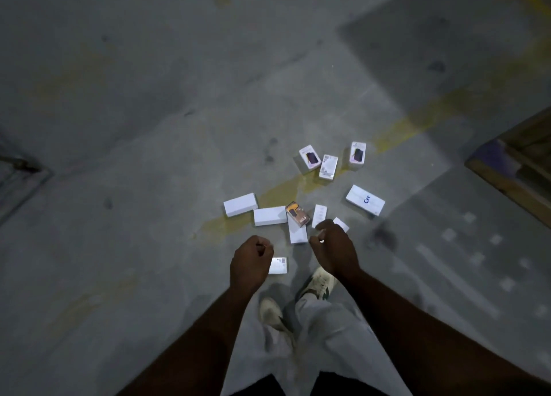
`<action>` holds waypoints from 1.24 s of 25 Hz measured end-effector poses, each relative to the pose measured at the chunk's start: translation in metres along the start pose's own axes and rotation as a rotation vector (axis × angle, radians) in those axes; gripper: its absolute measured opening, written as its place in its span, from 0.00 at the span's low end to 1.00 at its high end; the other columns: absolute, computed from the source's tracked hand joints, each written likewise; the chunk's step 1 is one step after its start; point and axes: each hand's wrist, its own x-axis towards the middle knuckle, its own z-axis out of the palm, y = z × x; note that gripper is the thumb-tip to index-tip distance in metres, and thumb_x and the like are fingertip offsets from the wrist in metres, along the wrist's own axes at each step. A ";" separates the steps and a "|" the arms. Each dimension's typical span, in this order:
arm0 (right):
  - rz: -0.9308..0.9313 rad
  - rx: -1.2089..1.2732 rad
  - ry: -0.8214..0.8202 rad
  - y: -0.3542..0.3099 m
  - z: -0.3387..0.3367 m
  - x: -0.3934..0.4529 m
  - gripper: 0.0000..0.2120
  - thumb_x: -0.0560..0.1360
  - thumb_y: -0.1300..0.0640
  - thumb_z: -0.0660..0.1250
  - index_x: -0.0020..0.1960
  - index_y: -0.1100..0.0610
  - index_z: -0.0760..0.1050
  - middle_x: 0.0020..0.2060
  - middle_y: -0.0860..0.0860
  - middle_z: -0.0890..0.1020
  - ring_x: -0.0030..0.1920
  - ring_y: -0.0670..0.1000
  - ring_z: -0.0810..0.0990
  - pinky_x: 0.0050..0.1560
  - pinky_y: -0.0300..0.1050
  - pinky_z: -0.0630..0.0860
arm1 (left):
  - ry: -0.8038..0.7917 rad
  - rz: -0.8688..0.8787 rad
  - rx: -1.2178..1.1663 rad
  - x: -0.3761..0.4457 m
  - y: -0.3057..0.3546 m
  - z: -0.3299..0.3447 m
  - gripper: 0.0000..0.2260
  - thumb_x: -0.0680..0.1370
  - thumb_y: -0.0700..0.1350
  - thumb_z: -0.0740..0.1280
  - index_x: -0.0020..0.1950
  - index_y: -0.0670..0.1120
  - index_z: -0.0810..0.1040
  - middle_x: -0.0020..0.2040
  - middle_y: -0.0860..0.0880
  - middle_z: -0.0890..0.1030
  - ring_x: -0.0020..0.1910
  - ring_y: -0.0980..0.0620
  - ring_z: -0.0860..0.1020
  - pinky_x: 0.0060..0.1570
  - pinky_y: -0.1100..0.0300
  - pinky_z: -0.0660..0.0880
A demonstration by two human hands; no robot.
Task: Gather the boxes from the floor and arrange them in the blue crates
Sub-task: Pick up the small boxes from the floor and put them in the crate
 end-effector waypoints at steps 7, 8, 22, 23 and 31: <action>0.196 0.077 -0.006 0.058 0.084 0.107 0.12 0.75 0.54 0.66 0.58 0.55 0.75 0.54 0.54 0.81 0.57 0.55 0.78 0.54 0.45 0.71 | -0.107 -0.003 0.105 0.112 -0.050 0.070 0.04 0.78 0.44 0.68 0.43 0.52 0.79 0.43 0.51 0.84 0.46 0.48 0.82 0.47 0.58 0.75; 0.214 0.081 0.000 0.073 0.106 0.124 0.12 0.75 0.54 0.65 0.57 0.55 0.75 0.53 0.53 0.81 0.55 0.55 0.79 0.51 0.43 0.70 | -0.136 0.017 0.128 0.137 -0.061 0.088 0.04 0.78 0.44 0.68 0.44 0.51 0.79 0.44 0.50 0.84 0.47 0.48 0.82 0.46 0.59 0.73; 0.179 0.063 -0.214 0.213 0.398 0.244 0.23 0.72 0.58 0.72 0.65 0.57 0.72 0.59 0.56 0.76 0.56 0.56 0.78 0.54 0.48 0.74 | -0.453 -0.016 0.356 0.321 -0.256 0.273 0.08 0.79 0.46 0.66 0.56 0.47 0.78 0.53 0.49 0.83 0.53 0.50 0.79 0.45 0.62 0.66; 0.147 0.020 -0.256 0.224 0.407 0.244 0.25 0.70 0.58 0.74 0.65 0.57 0.71 0.60 0.55 0.75 0.58 0.56 0.76 0.55 0.48 0.74 | -0.460 -0.033 0.348 0.325 -0.268 0.280 0.09 0.78 0.46 0.67 0.58 0.47 0.77 0.53 0.49 0.83 0.54 0.50 0.79 0.46 0.62 0.67; -0.290 -0.678 -0.471 0.274 0.472 0.238 0.39 0.69 0.53 0.74 0.76 0.55 0.61 0.71 0.57 0.68 0.70 0.60 0.66 0.66 0.58 0.63 | -0.442 -0.123 0.343 0.330 -0.327 0.304 0.15 0.77 0.47 0.70 0.63 0.45 0.75 0.55 0.45 0.83 0.57 0.46 0.80 0.56 0.55 0.75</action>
